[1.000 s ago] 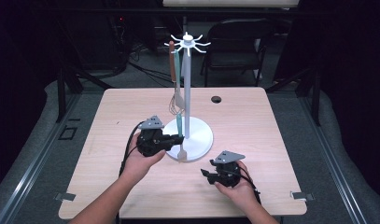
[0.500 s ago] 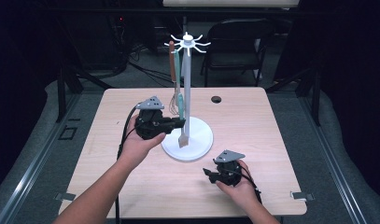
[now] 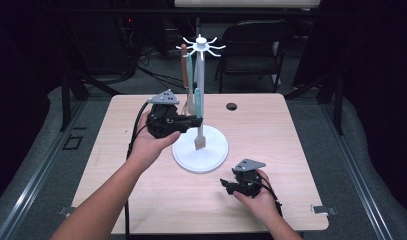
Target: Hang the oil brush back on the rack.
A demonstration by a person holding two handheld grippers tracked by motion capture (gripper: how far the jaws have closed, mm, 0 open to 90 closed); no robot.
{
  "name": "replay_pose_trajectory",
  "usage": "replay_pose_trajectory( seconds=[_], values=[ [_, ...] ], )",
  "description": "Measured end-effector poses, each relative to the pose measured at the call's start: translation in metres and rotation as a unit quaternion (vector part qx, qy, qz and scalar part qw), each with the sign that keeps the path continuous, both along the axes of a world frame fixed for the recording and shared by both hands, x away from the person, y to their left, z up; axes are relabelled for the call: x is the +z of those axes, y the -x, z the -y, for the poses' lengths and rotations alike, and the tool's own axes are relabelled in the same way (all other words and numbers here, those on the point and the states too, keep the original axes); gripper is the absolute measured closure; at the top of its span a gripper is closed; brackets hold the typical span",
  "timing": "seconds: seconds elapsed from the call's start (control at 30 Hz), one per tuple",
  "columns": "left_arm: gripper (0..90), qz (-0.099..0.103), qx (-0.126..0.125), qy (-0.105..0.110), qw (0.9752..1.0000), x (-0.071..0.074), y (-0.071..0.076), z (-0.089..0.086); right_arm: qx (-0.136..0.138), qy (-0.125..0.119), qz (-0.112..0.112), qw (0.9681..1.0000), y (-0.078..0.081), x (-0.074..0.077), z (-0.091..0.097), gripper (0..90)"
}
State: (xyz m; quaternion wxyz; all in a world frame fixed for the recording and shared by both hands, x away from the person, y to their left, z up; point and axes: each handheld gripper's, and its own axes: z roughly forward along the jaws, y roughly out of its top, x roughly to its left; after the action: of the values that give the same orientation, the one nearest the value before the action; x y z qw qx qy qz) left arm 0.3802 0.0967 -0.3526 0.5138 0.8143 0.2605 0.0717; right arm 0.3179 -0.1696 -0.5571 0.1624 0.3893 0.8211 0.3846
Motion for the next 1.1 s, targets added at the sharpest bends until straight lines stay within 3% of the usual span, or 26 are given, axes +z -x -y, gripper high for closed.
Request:
replay_pose_trajectory(
  seconds=[0.07, 0.3, 0.43, 0.53, 0.83, 0.87, 0.9, 1.1],
  values=[
    [85.0, 0.001, -0.003, 0.006, 1.0, 0.006, -0.001, 0.001, 0.001, -0.015, -0.007, 0.9999, 0.0, 0.0, 0.001, 38.7],
    [85.0, 0.007, -0.008, 0.007, 0.9999, 0.023, -0.006, 0.006, -0.003, -0.001, -0.005, 1.0, -0.001, 0.0, 0.002, 38.7],
    [85.0, 0.008, -0.011, 0.008, 0.9999, 0.034, -0.01, 0.01, -0.009, -0.023, -0.003, 0.9997, -0.001, 0.001, 0.003, 37.2],
    [85.0, 0.004, -0.01, 0.012, 0.9999, 0.042, -0.018, 0.012, -0.012, -0.022, -0.004, 0.9997, -0.002, 0.0, 0.003, 36.7],
    [85.0, -0.012, -0.013, 0.026, 0.9995, 0.049, -0.03, 0.013, -0.009, -0.026, -0.004, 0.9996, -0.002, 0.0, 0.005, 36.1],
    [85.0, -0.013, -0.013, 0.026, 0.9995, 0.049, -0.031, 0.014, -0.008, -0.009, -0.005, 0.9999, -0.002, 0.002, 0.006, 36.1],
    [85.0, -0.014, -0.014, 0.026, 0.9995, 0.049, -0.032, 0.014, -0.011, -0.025, -0.004, 0.9996, -0.002, 0.0, 0.005, 36.1],
    [85.1, -0.027, -0.012, 0.036, 0.9989, 0.049, -0.037, 0.014, -0.006, -0.025, -0.003, 0.9997, -0.001, 0.0, 0.004, 36.1]
  ],
)
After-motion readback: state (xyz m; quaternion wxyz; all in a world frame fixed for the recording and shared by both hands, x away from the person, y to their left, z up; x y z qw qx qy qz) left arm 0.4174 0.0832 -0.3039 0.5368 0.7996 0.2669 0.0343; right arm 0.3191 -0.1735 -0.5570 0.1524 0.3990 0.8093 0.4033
